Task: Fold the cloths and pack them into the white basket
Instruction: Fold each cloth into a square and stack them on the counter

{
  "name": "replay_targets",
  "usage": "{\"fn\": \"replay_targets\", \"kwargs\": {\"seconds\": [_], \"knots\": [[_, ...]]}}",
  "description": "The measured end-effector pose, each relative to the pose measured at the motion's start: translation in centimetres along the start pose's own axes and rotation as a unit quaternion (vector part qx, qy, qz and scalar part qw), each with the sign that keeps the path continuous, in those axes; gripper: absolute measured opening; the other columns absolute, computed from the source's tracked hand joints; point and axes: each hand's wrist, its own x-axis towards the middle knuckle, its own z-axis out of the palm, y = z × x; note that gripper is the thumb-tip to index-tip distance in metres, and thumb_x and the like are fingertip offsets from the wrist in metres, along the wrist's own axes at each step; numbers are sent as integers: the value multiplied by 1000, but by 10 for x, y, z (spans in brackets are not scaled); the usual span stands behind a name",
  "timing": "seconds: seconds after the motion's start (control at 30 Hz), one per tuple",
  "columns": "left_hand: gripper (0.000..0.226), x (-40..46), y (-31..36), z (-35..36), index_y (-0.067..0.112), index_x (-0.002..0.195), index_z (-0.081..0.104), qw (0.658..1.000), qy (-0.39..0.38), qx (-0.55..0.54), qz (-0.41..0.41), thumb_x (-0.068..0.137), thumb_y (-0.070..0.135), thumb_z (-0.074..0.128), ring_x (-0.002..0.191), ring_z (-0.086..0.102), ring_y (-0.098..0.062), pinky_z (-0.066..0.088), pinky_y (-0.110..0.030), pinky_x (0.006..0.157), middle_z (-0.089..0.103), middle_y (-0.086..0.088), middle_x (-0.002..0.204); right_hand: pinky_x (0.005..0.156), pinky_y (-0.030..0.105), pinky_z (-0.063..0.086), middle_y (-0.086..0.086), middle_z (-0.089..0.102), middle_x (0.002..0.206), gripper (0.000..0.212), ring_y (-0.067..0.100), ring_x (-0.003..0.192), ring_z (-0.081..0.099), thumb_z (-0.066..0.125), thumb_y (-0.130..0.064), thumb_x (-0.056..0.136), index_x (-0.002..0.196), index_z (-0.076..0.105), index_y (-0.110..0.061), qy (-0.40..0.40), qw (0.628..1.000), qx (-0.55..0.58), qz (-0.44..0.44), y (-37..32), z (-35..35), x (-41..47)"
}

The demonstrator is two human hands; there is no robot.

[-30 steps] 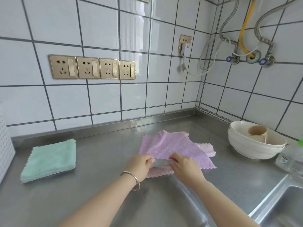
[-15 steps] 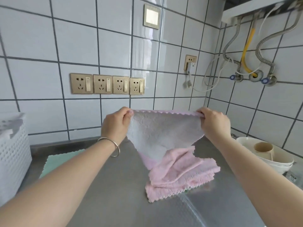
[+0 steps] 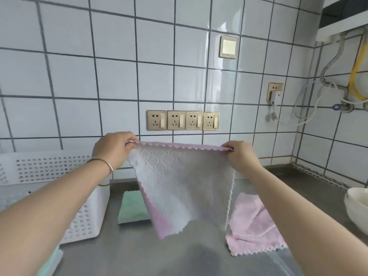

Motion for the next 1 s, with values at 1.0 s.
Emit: {"fn": "replay_targets", "kwargs": {"seconds": [1.0], "knots": [[32, -335, -90, -50, 57, 72, 60, 924, -344, -162, -31, 84, 27, 64, 64, 54, 2, 40, -13, 63, 63, 28, 75, 51, 19, 26, -9, 41, 50, 34, 6, 53, 30, 58, -25, 88, 55, 47, -24, -414, 905, -63, -75, 60, 13, -274]]}}
